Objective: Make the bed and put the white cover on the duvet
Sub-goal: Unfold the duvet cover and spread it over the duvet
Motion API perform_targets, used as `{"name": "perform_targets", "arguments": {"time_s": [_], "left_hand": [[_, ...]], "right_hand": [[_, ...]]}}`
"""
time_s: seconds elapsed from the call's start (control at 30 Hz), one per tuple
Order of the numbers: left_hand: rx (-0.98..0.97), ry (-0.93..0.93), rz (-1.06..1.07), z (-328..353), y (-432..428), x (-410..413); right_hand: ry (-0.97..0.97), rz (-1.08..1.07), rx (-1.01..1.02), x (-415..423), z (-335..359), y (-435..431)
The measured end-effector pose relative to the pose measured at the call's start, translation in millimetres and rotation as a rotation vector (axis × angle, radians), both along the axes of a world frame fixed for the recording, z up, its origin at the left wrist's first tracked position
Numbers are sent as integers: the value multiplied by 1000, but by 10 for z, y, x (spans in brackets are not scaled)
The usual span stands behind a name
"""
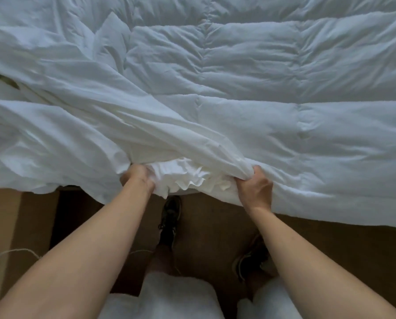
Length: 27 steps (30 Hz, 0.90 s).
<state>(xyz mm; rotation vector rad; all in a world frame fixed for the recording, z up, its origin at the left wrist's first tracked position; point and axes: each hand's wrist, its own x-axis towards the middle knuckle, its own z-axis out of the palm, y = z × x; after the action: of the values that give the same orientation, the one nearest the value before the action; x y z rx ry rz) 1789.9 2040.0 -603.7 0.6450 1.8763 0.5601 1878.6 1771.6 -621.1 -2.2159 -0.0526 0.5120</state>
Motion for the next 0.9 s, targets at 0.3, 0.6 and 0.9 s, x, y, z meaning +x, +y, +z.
{"name": "perform_targets", "arguments": {"time_s": [0.3, 0.6, 0.9], "left_hand": [[-55, 72, -20, 211, -208, -9], [-140, -290, -21, 85, -568, -45], [-5, -90, 110, -70, -178, -154]], "right_hand": [[-63, 169, -117, 465, 33, -1128], [115, 321, -261, 390, 153, -1036], [173, 182, -306, -38, -98, -769]]}}
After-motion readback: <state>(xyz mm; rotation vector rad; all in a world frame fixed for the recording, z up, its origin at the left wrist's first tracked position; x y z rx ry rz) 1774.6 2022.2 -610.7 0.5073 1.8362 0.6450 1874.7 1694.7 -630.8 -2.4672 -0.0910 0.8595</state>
